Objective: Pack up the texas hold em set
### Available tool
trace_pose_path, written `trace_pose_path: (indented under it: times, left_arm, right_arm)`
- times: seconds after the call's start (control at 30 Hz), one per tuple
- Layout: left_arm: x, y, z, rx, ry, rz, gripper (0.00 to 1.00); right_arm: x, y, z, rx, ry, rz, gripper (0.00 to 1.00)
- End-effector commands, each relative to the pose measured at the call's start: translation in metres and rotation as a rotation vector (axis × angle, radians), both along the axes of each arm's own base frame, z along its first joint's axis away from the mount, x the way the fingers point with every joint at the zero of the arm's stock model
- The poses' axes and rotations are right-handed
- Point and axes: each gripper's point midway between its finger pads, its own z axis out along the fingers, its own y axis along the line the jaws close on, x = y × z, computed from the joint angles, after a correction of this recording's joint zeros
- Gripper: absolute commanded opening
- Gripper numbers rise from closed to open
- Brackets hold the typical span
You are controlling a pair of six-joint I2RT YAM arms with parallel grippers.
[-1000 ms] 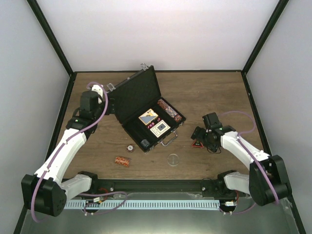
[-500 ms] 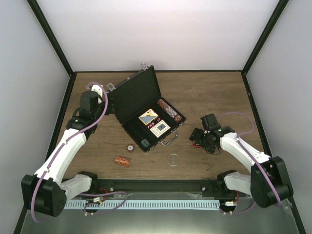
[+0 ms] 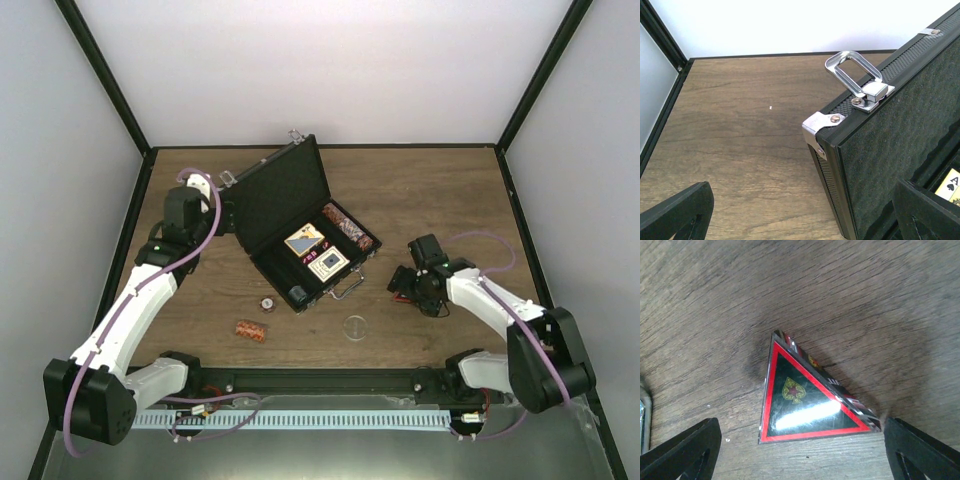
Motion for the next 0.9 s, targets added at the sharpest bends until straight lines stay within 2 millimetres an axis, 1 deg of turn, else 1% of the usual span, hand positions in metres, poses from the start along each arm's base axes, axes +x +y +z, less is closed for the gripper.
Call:
trace_pose_path:
  times: [0.0,0.2,0.47,0.87]
  left_arm:
    - [-0.002,0.000,0.007,-0.016,-0.026,0.001,1.00]
    - [-0.002,-0.003,0.004,-0.028,-0.018,-0.015,1.00]
    - [-0.002,-0.003,0.005,-0.027,-0.020,-0.009,1.00]
    - [-0.001,-0.010,0.000,-0.051,-0.005,-0.042,1.00]
  right_arm:
    - [0.006,0.011,-0.003,0.022,0.000,0.037,0.90]
    - [0.014,0.016,-0.005,-0.014,-0.003,0.070,0.88]
    - [0.019,0.014,-0.008,-0.117,0.011,0.100,0.89]
    - [0.017,0.020,-0.019,-0.173,0.051,0.123,0.90]
